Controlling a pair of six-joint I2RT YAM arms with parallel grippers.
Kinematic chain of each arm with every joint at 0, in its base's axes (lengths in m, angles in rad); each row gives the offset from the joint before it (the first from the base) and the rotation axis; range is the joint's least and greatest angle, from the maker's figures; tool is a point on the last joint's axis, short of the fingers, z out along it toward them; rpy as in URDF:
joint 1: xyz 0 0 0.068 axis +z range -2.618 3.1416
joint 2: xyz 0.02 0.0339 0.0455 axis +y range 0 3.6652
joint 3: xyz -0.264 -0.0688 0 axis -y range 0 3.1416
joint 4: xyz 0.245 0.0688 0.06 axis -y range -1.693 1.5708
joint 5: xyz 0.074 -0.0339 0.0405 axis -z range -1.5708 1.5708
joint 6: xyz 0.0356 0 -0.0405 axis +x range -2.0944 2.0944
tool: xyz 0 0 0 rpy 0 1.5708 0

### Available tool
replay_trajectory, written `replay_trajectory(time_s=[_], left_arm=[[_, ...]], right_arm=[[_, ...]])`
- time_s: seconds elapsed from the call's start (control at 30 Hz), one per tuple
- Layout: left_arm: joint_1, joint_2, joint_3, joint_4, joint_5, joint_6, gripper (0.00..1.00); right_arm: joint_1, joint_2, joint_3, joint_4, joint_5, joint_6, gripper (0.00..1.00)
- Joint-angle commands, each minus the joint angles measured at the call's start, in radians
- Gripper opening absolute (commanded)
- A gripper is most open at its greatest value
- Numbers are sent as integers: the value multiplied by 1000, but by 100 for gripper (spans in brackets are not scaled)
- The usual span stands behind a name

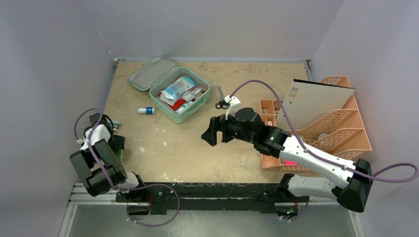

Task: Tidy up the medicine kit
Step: Pick up the medical item at the corner of the board.

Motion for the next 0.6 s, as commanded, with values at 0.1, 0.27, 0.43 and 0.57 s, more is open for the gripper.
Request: replay_trajectory(time_s=[0.1,0.27,0.43,0.57], left_arm=[[21,-32,-15,-11,-41,-65,66],[51,-26,-19,-10,-24,-75,64],[51,-25,-30,8,1,-71,58],[52,-20,-31,4,2,-72,53]], right_arm=[[4,2,33,20,8,-1,99],[4,-13,27,12,11,-4,99],[4,-21,20,15,12,-4,99],[4,-22,18,17,11,-1,99]])
